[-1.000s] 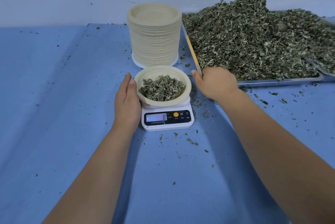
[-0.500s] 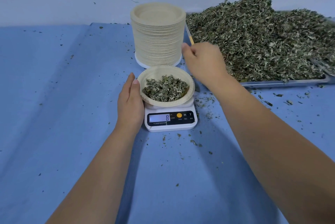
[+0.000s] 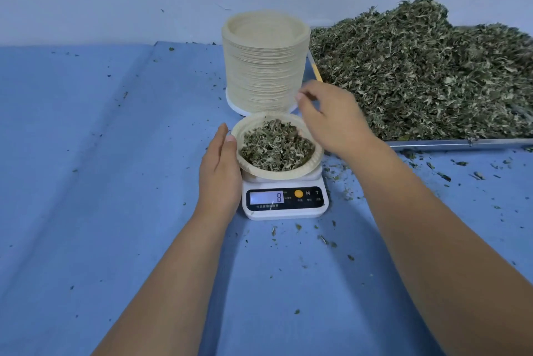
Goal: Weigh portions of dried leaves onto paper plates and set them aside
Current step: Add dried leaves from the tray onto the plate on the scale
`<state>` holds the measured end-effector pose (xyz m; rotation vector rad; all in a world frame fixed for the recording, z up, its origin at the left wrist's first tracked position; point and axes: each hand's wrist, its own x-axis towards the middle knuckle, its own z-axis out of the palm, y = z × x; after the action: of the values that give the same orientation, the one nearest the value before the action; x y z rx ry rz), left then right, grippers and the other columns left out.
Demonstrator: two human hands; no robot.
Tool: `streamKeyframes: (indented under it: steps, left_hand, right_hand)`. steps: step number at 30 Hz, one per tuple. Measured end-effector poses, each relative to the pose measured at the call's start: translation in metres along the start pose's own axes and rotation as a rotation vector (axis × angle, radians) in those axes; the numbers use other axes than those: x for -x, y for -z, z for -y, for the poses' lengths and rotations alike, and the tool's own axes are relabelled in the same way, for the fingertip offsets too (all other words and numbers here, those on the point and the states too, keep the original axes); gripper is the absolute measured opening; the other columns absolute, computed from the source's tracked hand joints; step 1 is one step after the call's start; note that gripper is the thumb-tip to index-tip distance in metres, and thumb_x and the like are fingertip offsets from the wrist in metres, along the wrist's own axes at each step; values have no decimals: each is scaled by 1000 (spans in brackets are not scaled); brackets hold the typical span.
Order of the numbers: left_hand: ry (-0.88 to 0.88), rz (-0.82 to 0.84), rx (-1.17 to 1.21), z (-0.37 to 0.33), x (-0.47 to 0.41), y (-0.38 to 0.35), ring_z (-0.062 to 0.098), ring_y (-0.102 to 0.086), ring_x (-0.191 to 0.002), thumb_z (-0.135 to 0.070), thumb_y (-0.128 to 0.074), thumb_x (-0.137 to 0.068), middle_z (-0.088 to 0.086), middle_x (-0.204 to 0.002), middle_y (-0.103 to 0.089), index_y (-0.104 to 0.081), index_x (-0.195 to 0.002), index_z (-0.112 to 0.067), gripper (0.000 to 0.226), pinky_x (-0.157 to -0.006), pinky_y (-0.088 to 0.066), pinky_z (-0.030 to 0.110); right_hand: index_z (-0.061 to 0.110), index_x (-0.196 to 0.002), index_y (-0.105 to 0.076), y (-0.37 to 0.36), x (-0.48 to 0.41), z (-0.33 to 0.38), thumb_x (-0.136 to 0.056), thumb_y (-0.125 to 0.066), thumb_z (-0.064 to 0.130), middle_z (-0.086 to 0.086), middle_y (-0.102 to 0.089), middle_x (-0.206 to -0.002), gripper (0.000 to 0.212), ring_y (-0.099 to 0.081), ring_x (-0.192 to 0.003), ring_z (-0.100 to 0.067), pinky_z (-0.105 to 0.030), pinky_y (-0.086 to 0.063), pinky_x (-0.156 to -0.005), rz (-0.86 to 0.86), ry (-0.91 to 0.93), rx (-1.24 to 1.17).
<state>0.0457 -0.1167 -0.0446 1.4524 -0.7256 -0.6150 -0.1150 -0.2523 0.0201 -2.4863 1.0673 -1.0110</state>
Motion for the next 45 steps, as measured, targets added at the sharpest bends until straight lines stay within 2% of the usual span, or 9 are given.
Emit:
streamKeyframes:
  steps: [10, 16, 19, 22, 25, 30, 34, 39, 45]
  left_hand:
    - [16, 5, 41, -7, -23, 1, -3, -40, -135, -45, -48, -95, -19, -151, -44, -47, -147, -30, 54, -117, -30, 32]
    - [17, 20, 69, -2, -29, 1, 0, -45, -134, -52, -48, -86, -15, -148, -49, -50, -145, -28, 64, -118, -33, 37]
    - [8, 33, 73, 0, -31, -1, -2, -46, -132, -55, -49, -83, -18, -145, -52, -52, -142, -32, 63, -117, -33, 36]
    - [3, 44, 85, 2, -30, -3, -2, -48, -131, -52, -50, -84, -19, -143, -54, -54, -140, -33, 60, -116, -34, 36]
    - [23, 55, 97, 2, -32, -4, 0, -48, -131, -50, -50, -85, -18, -143, -53, -54, -141, -30, 60, -116, -34, 37]
    - [60, 57, 127, 1, -33, -5, 4, -48, -132, -50, -51, -83, -15, -146, -51, -51, -144, -27, 65, -116, -34, 39]
    - [11, 71, 86, -1, -28, -5, 3, -47, -133, -50, -47, -87, -15, -146, -51, -51, -144, -30, 60, -116, -34, 38]
    - [14, 62, 82, -1, -28, -7, 4, -48, -131, -46, -47, -91, -14, -145, -53, -52, -143, -30, 54, -115, -35, 38]
    - [10, 56, 75, -1, -28, -6, 4, -49, -130, -46, -47, -91, -14, -143, -54, -54, -141, -30, 54, -115, -36, 37]
  right_hand:
    - [13, -122, -52, 3, 9, -51, -104, -42, 40, -9, -62, -89, 34, -59, -76, -33, -41, -50, -65, 16, -303, 219]
    - [13, -147, -42, 5, -12, -64, -101, -23, 64, -19, -38, -150, 71, -31, -141, -40, -59, -34, -110, 359, -469, 357]
    - [18, -157, -30, 4, -19, -62, -95, -14, 75, -14, -27, -162, 85, -28, -146, -39, -54, -30, -114, 494, -552, 329]
    - [15, -152, -39, 4, -18, -61, -96, -16, 74, -17, -51, -144, 85, -53, -121, -36, -43, -44, -94, 519, -582, 313]
    - [11, -103, -59, 5, -14, -61, -100, -23, 66, -15, -64, -97, 65, -58, -78, -28, -38, -46, -68, 379, -506, 416]
    - [15, -108, -63, 15, -21, -54, -102, -32, 56, -9, -61, -90, 51, -59, -82, -32, -42, -50, -75, 216, -474, 543]
    - [18, -132, -56, 8, -20, -51, -100, -29, 64, -19, -54, -129, 62, -49, -118, -42, -52, -45, -94, 303, -457, 604]
    - [12, -81, -54, 0, -17, -57, -103, -34, 51, -13, -59, -80, 50, -56, -67, -29, -33, -43, -57, 284, -479, 480]
    - [12, -60, -41, 4, -14, -56, -101, -49, 43, -8, -44, -57, 52, -43, -49, -24, -26, -33, -49, 173, -476, 436]
